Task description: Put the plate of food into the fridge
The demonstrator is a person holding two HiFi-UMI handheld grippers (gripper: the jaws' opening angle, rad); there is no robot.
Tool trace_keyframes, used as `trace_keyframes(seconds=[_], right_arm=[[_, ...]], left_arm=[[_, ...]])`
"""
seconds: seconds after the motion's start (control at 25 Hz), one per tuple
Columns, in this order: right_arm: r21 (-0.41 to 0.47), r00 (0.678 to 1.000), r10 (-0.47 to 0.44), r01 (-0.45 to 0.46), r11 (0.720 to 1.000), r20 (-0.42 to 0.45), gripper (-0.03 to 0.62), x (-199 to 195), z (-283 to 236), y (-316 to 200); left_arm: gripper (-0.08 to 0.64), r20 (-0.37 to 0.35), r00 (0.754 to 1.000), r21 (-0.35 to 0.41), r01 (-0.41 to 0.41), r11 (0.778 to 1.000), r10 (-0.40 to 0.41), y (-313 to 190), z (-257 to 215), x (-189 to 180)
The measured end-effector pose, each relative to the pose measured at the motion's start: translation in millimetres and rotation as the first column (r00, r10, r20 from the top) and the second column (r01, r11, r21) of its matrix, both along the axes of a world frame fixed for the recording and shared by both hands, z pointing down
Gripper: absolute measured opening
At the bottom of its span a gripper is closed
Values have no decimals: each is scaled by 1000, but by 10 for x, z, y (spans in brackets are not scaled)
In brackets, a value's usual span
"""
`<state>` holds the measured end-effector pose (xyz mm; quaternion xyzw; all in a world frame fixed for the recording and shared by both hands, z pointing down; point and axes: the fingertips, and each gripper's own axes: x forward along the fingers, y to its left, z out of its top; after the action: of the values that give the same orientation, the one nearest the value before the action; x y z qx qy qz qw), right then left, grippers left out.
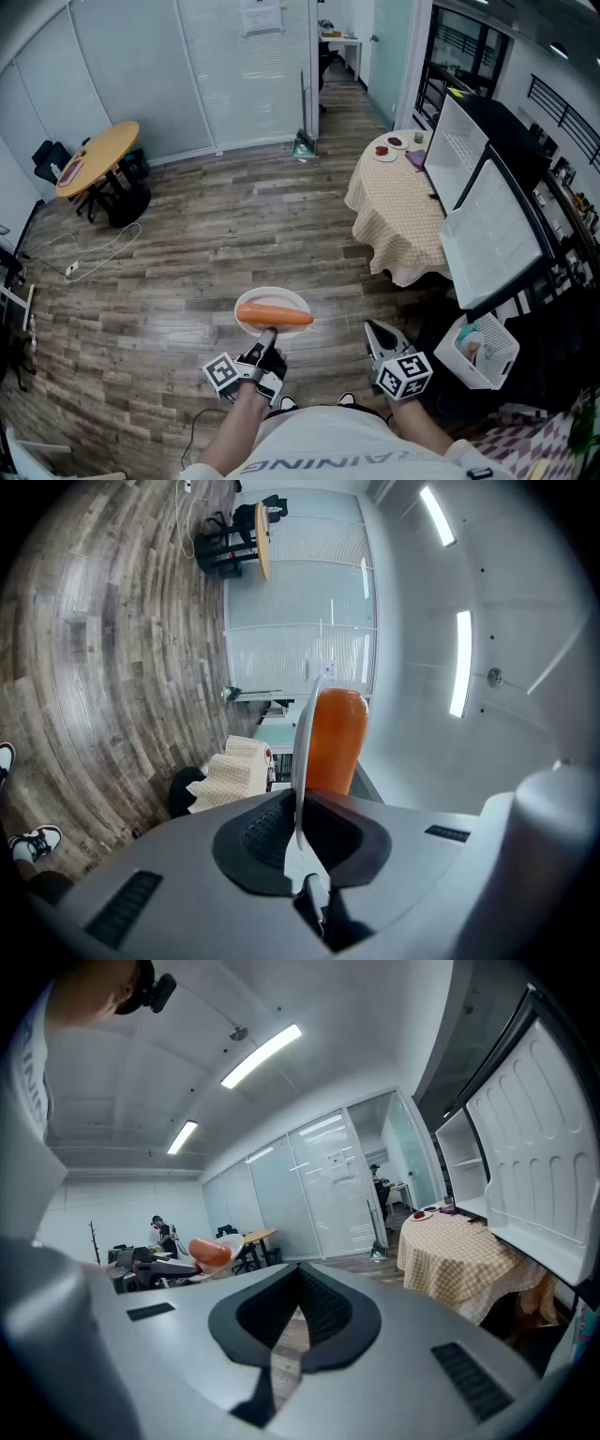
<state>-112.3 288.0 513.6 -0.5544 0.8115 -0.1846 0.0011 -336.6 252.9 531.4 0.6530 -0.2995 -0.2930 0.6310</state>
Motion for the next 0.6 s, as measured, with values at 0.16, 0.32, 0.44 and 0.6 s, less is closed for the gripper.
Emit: trace_keyframes(seconds=[0.16, 0.32, 0.44, 0.6], right_arm=[[1, 1000, -8, 8, 1000, -1, 22, -20, -9, -13], [1, 1000, -12, 12, 1000, -3, 21, -15, -13, -23], [-3, 1000, -9, 9, 1000, 4, 21, -21, -4, -31], [-13, 999, -8, 8, 1000, 40, 23, -65, 4, -36]], left_arm=[[28, 0, 1000, 2, -3, 1000, 3, -12, -18, 5], [28, 0, 1000, -1, 0, 1000, 0, -17, -20, 11], [28, -7, 1000, -2, 2, 1000, -2, -18, -27, 0], [28, -12, 1000, 1, 6, 1000, -6, 6, -38, -51]])
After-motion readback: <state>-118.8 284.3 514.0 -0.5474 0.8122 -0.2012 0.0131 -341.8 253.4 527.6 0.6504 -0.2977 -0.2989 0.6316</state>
